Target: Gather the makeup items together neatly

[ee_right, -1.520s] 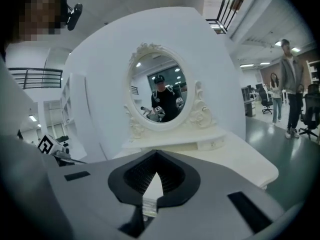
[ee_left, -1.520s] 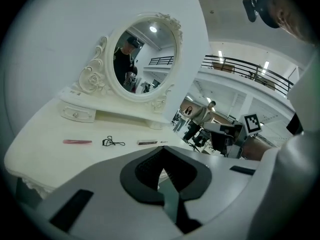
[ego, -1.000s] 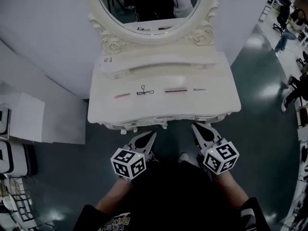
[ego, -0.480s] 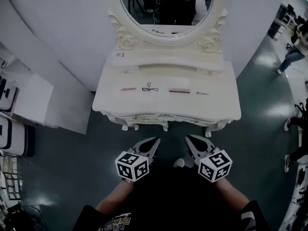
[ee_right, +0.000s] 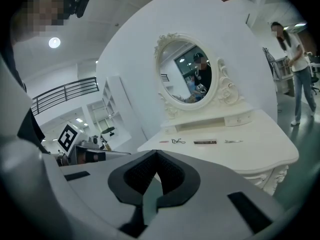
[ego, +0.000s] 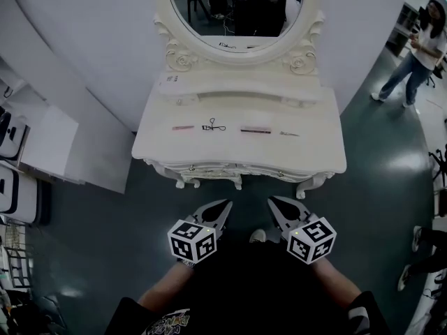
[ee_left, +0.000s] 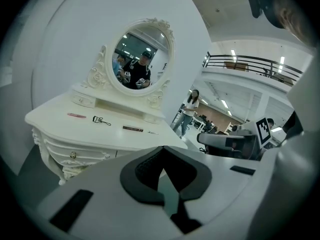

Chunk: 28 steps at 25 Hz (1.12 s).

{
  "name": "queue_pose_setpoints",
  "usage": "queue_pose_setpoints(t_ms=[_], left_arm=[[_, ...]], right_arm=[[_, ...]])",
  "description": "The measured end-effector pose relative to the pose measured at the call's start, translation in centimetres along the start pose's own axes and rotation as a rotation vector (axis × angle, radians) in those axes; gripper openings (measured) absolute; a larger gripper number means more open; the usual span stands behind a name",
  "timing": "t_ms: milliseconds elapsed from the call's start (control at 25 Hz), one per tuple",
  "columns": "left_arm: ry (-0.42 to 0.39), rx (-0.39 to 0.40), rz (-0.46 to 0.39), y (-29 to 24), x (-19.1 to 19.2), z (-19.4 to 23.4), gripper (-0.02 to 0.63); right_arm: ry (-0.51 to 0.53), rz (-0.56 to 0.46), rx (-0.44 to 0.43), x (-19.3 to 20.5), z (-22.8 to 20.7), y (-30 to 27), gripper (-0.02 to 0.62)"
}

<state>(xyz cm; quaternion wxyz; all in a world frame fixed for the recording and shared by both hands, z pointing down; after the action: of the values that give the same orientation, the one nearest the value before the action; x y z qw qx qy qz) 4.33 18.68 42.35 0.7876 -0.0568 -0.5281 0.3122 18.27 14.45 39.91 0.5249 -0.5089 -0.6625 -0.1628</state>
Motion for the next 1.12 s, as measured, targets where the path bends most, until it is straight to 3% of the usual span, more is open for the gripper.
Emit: queue_pose_setpoints(t_ms=[1120], left_arm=[[-0.01, 0.015, 0.046, -3.1, 0.2, -0.2, 0.008]], right_arm=[[-0.02, 0.025, -0.008, 0.2, -2.2, -0.5, 0.029]])
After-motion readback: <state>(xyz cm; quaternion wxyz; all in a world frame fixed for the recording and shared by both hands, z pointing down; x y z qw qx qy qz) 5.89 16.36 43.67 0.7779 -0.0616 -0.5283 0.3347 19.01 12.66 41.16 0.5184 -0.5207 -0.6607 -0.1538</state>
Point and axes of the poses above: the fingertips, and each gripper's own axes: y backward along the fingers, z to its left, x out of its underside, the point moved 3 cm from there along y, backward along the fingers, and after that the axes turned 2 degrees about -x, right-handed, at the moved point
